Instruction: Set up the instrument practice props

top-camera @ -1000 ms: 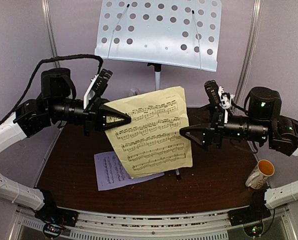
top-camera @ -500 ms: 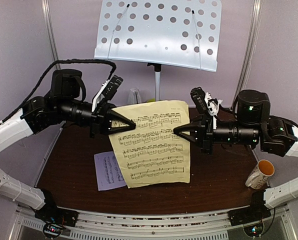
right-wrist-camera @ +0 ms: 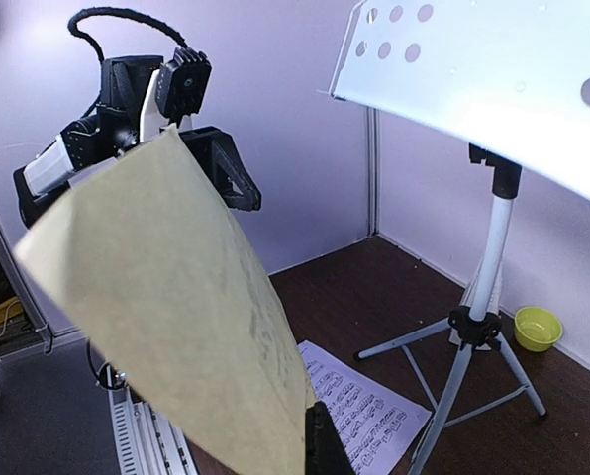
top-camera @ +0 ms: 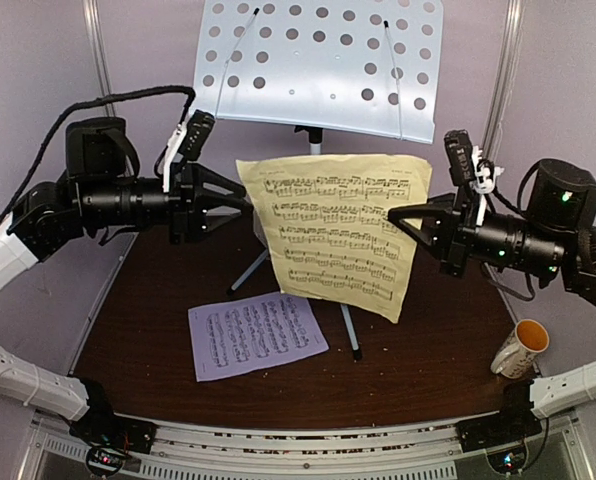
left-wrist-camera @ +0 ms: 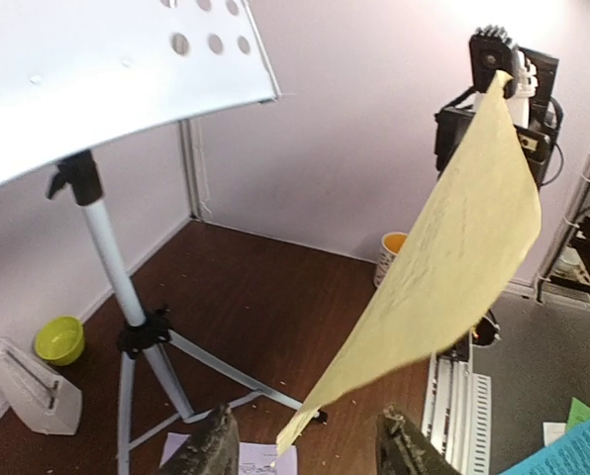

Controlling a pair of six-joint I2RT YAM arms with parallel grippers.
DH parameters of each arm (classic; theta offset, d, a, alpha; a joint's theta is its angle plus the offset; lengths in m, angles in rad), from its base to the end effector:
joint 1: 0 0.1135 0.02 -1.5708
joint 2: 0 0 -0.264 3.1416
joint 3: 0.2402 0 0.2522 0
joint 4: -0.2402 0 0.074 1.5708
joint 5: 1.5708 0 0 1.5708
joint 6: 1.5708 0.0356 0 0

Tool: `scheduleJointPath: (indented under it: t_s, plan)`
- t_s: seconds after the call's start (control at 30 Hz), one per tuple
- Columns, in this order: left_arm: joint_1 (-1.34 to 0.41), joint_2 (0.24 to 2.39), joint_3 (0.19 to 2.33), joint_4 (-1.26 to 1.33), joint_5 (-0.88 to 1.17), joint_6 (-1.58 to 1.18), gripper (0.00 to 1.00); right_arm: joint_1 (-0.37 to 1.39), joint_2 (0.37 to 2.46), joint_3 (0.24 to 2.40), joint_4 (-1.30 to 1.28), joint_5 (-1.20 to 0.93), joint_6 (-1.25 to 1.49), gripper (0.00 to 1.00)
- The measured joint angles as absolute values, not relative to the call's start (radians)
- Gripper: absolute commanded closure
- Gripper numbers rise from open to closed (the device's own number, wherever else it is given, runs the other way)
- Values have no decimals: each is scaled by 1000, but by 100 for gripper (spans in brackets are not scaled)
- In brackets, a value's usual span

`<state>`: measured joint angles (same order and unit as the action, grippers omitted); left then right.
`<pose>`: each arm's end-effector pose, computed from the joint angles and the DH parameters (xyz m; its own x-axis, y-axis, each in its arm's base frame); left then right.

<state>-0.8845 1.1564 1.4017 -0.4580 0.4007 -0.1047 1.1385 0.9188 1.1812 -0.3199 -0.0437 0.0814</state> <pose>0.1421 -0.1953 0.4503 -0.2327 0.1323 -0.9635 0.9347 0.3040 -0.1840 0.0783 0.1734 0.4385 -0.0992 -0.0212 -0.9948 -0.9204 0.3820 0.0837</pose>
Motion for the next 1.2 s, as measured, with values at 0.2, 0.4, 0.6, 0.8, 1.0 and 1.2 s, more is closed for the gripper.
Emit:
scheduleJointPath:
  t_s: [0.2,0.4,0.6,0.8,1.0,1.2]
  plan:
    - [-884,1141,1518,-484,222,-89,45,1139,920,1330,-373,21,42,100]
    - [-882,1192,1703,-555,71,-49,43,1131,955,1497,-393,90,-15,100]
    - [-831,1274,1868,-615,-6,-45,41,1090,1044,1677,-378,155,-66,100]
    - [-791,1376,2053,-659,-54,-46,40,1027,1145,1821,-328,161,-91,100]
    - [-768,1459,2152,-657,-71,-50,38,966,1256,1948,-280,154,-100,100]
    - [-758,1539,2201,-648,-82,-43,38,915,1366,2052,-220,145,-94,100]
